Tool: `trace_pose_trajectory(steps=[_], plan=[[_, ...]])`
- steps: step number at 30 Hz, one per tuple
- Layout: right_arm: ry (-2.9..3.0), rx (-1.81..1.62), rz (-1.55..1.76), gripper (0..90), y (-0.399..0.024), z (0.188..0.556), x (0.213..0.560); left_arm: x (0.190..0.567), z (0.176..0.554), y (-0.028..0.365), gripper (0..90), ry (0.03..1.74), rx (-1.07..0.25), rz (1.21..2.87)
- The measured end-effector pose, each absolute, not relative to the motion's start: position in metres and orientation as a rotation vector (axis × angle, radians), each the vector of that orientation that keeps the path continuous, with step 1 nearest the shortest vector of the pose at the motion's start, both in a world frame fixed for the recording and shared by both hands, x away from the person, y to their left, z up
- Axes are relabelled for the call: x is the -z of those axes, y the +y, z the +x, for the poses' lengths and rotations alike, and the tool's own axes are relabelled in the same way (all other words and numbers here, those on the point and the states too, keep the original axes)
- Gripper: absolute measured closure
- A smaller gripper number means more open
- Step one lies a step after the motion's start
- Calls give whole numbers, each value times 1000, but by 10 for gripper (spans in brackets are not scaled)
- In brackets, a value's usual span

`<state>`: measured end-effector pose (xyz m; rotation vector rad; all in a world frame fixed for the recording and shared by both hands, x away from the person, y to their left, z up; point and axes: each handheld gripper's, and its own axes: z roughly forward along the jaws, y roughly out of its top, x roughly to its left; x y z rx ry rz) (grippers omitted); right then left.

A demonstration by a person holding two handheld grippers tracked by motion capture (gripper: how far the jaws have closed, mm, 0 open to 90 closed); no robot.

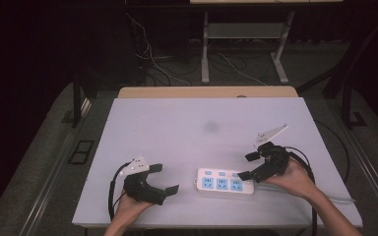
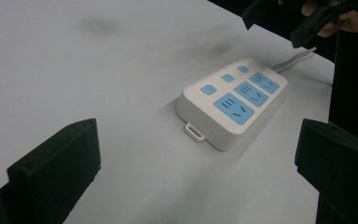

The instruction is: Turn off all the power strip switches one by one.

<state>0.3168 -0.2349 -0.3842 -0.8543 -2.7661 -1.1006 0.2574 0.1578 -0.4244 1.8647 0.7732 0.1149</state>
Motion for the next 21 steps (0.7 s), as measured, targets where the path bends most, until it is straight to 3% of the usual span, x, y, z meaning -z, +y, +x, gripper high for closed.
trace_pose_trajectory(steps=[5,14,18,21], plan=[[-2767,1072,-816,407,-234,318,386,425,258,158,0,781,-124,1862],[-2708,1031,-798,641,-232,325,388,426,258,158,0,783,-126,1864],[-2705,1022,-786,820,-231,326,390,426,259,158,0,781,-127,1865],[-2716,1022,-780,898,-229,326,390,426,259,158,0,782,-128,1867]])
